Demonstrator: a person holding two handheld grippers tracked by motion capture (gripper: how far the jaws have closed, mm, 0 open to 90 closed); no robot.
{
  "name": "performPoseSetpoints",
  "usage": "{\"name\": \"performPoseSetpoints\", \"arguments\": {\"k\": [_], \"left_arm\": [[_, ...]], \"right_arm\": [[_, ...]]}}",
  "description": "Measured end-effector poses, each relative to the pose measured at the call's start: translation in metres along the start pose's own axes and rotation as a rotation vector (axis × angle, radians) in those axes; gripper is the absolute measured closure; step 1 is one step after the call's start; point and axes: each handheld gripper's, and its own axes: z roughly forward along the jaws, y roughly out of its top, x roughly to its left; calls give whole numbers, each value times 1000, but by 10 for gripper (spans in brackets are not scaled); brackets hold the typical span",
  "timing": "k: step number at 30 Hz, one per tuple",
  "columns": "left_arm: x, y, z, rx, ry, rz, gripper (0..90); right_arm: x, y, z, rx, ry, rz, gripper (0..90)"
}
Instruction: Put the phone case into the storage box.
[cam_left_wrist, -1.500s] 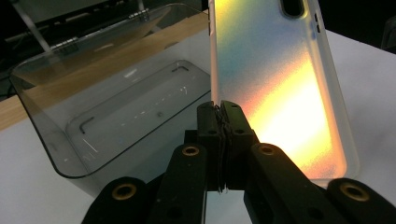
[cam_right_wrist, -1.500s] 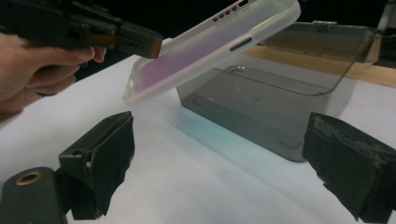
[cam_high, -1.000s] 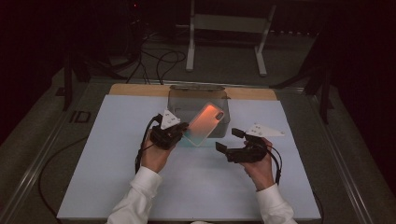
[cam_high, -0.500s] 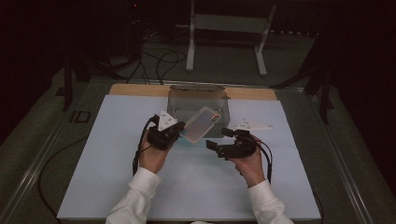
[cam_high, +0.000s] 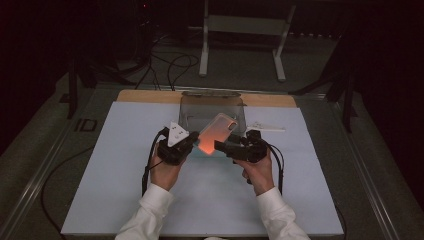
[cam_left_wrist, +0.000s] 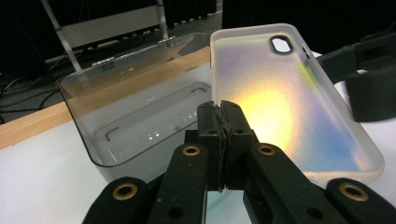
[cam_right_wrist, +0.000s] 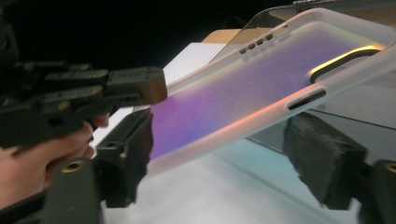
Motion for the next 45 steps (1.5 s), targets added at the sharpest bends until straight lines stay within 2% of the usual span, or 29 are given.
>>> {"name": "performPoseSetpoints", "arguments": {"k": [2, 5, 6, 10, 13, 18, 20, 26, 29, 30, 33, 38, 40, 42, 43, 45], "left_arm": [[-1, -1, 0, -5, 7, -5, 892], [-3, -3, 1, -7, 9, -20, 892], [-3, -4, 2, -5, 11, -20, 892], [-6, -8, 4, 0, 17, -43, 892], [-10, -11, 6, 9, 27, -51, 892], [-18, -16, 6, -2, 56, -75, 892], [-22, -17, 6, 1, 66, -70, 890], [-24, -19, 6, 0, 52, -73, 885], [-22, -19, 6, 6, 50, -75, 883], [-20, -19, 7, 8, 44, -88, 883], [-18, -19, 7, 10, 41, -90, 883], [-17, -19, 7, 14, 16, -84, 862], [-17, -19, 7, 16, 2, -77, 819], [-16, -19, 8, 16, 3, -73, 739], [-15, -19, 8, 18, -4, -75, 739], [-13, -19, 8, 16, -17, -79, 660]], "right_arm": [[-1, 0, 1, 5, 2, 15, 388], [-2, -1, 3, 8, 23, 44, 455], [-2, -1, 3, 2, 16, 52, 487], [-2, 2, 3, -19, 35, 78, 594], [-1, 3, 4, -24, 25, 80, 630], [2, 8, 5, -43, 1, 90, 705], [3, 9, 5, -52, -6, 95, 727], [4, 11, 7, -50, -54, 125, 815], [3, 10, 7, -41, -59, 147, 819], [4, 10, 6, -34, -53, 156, 820], [6, 11, 6, -14, -40, 150, 820], [9, 13, 6, -7, -53, 141, 821], [8, 14, 5, -9, -59, 136, 822], [8, 14, 5, -7, -56, 136, 823], [8, 14, 6, -3, -51, 137, 823], [8, 13, 7, 6, -50, 133, 824]]}}
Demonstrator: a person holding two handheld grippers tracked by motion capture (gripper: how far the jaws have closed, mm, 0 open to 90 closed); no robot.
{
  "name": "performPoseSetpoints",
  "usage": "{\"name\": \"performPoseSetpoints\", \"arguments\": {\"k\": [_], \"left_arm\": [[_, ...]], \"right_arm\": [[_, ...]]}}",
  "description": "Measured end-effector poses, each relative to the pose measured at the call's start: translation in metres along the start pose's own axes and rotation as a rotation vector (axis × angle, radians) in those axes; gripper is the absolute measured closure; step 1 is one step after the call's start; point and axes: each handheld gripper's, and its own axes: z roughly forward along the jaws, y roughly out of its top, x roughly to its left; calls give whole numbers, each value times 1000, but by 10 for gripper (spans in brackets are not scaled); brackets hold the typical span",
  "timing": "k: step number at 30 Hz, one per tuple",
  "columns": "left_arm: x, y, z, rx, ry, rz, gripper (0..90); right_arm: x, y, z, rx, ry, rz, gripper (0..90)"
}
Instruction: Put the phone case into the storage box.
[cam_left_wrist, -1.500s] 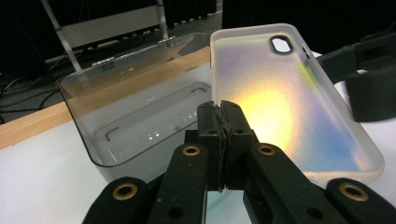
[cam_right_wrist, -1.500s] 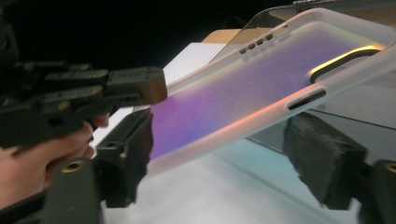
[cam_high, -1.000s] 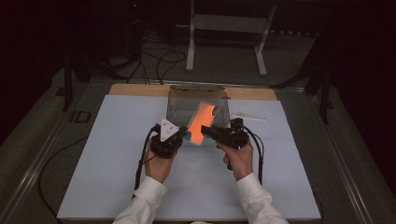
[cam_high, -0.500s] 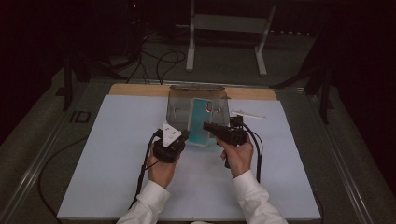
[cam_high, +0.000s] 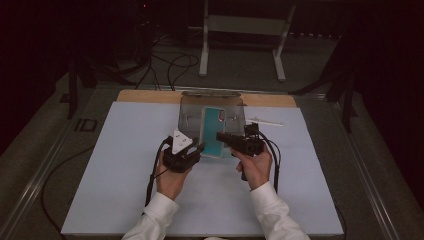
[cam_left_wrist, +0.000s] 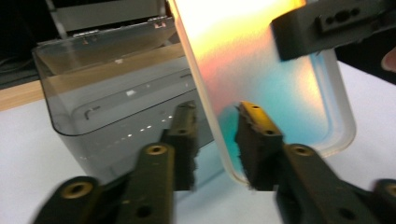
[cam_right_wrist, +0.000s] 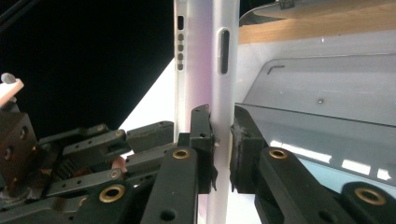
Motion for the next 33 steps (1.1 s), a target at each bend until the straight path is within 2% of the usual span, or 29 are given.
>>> {"name": "performPoseSetpoints", "arguments": {"k": [4, 7, 8, 9, 13, 22, 27, 33], "left_arm": [[4, 1, -3, -16, -4, -7, 486], [6, 2, -5, -21, -4, 5, 366], [6, 2, -9, -30, 25, 34, 324], [6, 2, -10, -33, 36, 45, 295], [10, 4, -16, -41, 50, 46, 175], [25, 5, -31, -65, 68, 26, 94], [34, 1, -38, -76, 76, 14, 14], [46, -7, -48, -94, 101, 4, 3]], "right_arm": [[2, -1, 2, 5, -18, -24, 823], [2, 0, 1, 6, -23, -29, 824], [2, 0, 1, 5, -27, -29, 823], [2, 0, 1, 4, -31, -29, 823], [2, 0, -1, 3, -40, -34, 823], [2, 0, 1, 12, -48, -37, 823], [3, 1, 0, 10, -64, -43, 823], [3, 1, -1, 18, -75, -52, 823]]}}
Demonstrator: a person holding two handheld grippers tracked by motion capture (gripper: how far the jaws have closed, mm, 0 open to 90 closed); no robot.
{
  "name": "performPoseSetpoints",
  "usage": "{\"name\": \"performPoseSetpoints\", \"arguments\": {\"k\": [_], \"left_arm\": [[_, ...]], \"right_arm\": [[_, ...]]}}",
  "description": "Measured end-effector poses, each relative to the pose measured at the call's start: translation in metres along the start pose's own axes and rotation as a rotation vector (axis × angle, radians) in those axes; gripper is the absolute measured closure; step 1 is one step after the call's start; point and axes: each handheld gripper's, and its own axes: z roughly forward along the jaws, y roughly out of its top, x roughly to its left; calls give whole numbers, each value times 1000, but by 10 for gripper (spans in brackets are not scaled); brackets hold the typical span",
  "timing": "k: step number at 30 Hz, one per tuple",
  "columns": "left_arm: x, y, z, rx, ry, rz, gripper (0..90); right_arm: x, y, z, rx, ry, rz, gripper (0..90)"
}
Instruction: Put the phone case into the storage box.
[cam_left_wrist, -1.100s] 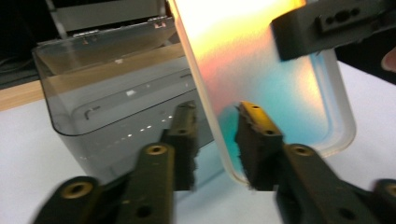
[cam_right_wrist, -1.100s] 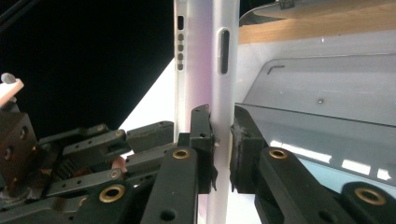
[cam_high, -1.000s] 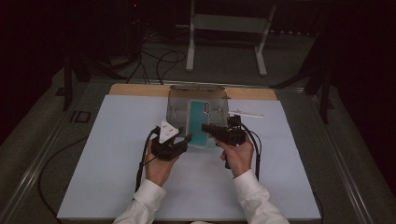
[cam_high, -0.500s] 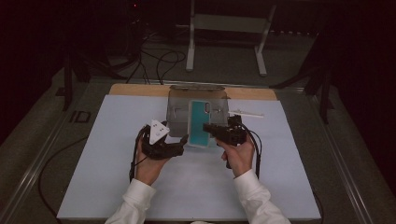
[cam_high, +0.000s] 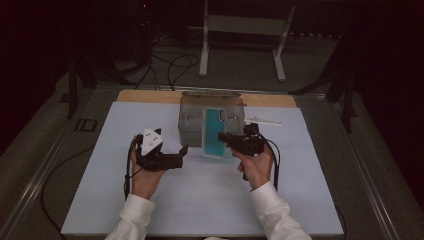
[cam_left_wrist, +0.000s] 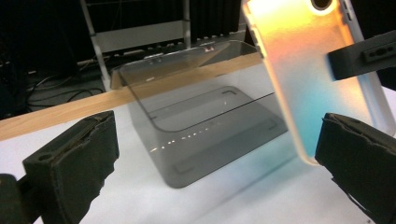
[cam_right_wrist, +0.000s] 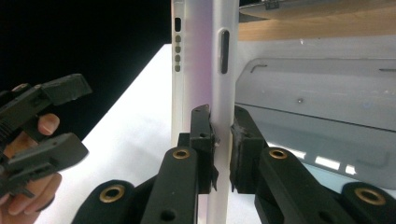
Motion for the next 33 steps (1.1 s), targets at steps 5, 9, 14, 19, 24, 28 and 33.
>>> {"name": "performPoseSetpoints", "arguments": {"k": [5, 9, 14, 19, 24, 28, 33], "left_arm": [[11, -8, -7, -1, 18, -11, 2], [17, -15, -13, -11, 19, -20, 2], [26, -27, -21, -15, 21, -35, 2], [33, -39, -29, -10, 27, -36, 2], [38, -56, -41, -19, 48, -34, 2], [45, -66, -49, -10, 52, -32, 2], [52, -75, -59, -10, 68, -28, 2]], "right_arm": [[0, 0, 0, 7, -8, -8, 823], [0, 1, -1, 8, -15, -6, 823], [0, 2, -3, 11, -28, -17, 823], [0, 4, -4, 12, -36, -17, 823], [0, 7, -4, 19, -45, -19, 822], [2, 10, -5, 24, -47, -28, 822], [4, 14, -6, 30, -51, -36, 822]]}}
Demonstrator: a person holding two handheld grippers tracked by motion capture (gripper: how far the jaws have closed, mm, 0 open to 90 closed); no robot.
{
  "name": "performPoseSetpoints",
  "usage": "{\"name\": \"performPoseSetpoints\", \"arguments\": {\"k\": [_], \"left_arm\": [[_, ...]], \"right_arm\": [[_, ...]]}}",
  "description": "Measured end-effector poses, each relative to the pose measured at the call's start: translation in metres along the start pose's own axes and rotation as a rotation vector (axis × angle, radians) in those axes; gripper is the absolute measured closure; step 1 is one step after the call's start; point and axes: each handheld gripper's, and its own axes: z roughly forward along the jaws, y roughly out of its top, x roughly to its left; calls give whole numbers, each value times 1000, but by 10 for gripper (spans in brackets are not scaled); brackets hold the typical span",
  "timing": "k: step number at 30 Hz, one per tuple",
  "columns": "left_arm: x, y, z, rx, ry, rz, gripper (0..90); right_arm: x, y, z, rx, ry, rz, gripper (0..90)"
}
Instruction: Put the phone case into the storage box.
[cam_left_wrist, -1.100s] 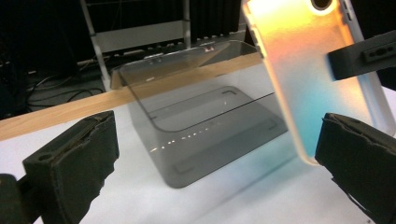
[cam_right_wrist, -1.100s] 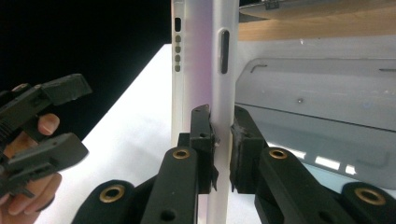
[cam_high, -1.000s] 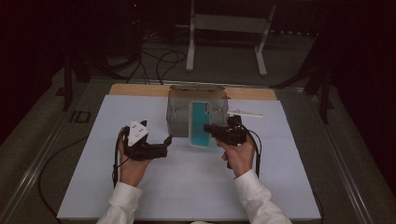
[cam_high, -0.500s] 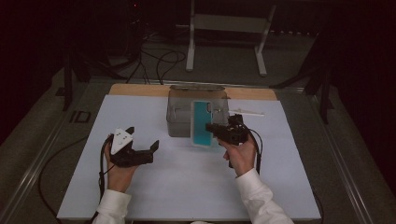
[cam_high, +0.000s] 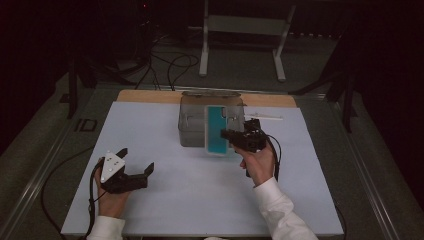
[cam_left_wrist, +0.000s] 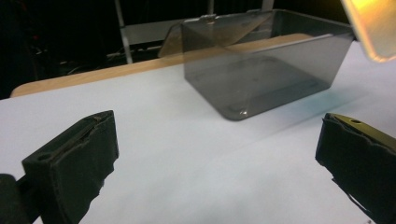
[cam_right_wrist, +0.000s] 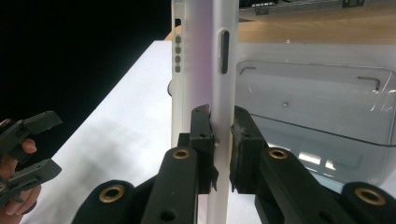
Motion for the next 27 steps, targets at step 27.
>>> {"name": "performPoseSetpoints", "arguments": {"k": [27], "left_arm": [[12, -16, -14, -12, 62, -16, 3]], "right_arm": [[6, 21, 7, 72, -37, -42, 822]]}}
